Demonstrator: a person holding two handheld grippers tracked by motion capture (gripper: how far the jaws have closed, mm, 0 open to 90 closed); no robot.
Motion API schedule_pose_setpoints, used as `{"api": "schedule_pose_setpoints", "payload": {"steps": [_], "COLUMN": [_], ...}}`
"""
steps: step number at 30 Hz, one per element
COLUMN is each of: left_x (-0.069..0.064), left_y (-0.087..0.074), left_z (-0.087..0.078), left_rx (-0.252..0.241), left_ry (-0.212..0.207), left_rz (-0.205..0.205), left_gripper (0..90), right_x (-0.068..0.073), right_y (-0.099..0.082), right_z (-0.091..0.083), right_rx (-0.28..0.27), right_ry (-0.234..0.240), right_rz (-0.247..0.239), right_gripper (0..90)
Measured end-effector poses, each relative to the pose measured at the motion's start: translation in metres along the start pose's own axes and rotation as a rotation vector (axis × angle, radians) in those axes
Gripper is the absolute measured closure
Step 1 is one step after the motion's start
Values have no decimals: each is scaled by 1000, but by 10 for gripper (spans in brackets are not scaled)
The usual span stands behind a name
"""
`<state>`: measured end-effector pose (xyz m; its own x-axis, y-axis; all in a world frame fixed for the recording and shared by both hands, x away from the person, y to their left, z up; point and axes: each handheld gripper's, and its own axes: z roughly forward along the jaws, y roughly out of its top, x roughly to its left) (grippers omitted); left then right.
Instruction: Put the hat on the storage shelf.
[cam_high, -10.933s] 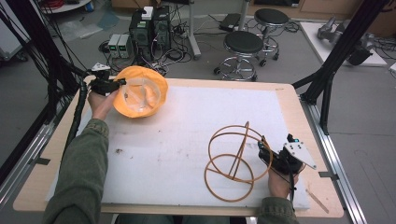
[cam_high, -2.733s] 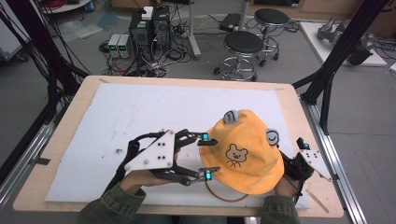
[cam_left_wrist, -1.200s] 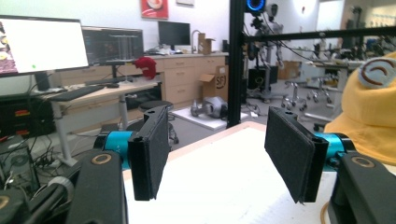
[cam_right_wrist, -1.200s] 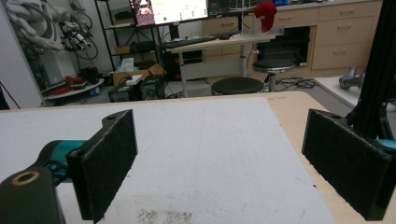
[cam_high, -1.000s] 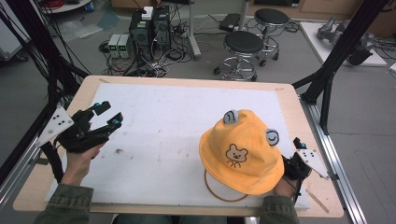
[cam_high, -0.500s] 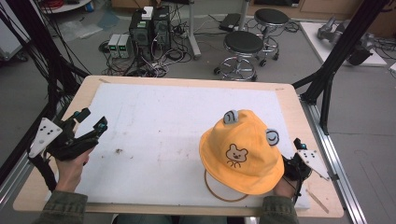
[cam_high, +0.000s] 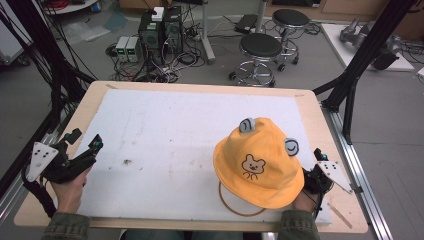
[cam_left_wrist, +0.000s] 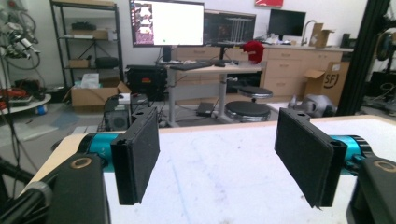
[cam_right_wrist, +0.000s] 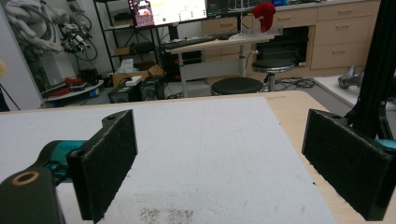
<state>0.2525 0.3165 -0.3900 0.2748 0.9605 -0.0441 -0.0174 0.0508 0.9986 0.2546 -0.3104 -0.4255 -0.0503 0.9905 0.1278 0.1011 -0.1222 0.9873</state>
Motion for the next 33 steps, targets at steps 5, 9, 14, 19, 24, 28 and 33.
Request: {"api": "schedule_pose_setpoints", "payload": {"steps": [5,9,14,19,24,28,33], "left_x": [7,12,14,19,20,19,20], "left_y": [-14,-23,-30,-35,-36,-36,-37], "left_z": [-3,-6,-12,-16,-19,-19,-19], "left_rx": [32,43,46,51,47,42,21], "left_ry": [32,77,128,172,177,174,153], "left_rz": [-28,-38,-30,-52,-59,-64,-94], "left_gripper": [321,312,305,299,301,301,282], "right_x": [0,-1,-1,-2,-1,-1,-1], "right_y": [0,0,0,0,0,0,0], "right_z": [0,0,1,2,1,1,2], "right_rx": [0,-3,-2,-2,-2,0,4], "right_ry": [4,4,6,10,9,11,14], "right_rz": [10,7,9,9,13,15,24], "right_gripper": [90,90,90,91,91,90,90]}}
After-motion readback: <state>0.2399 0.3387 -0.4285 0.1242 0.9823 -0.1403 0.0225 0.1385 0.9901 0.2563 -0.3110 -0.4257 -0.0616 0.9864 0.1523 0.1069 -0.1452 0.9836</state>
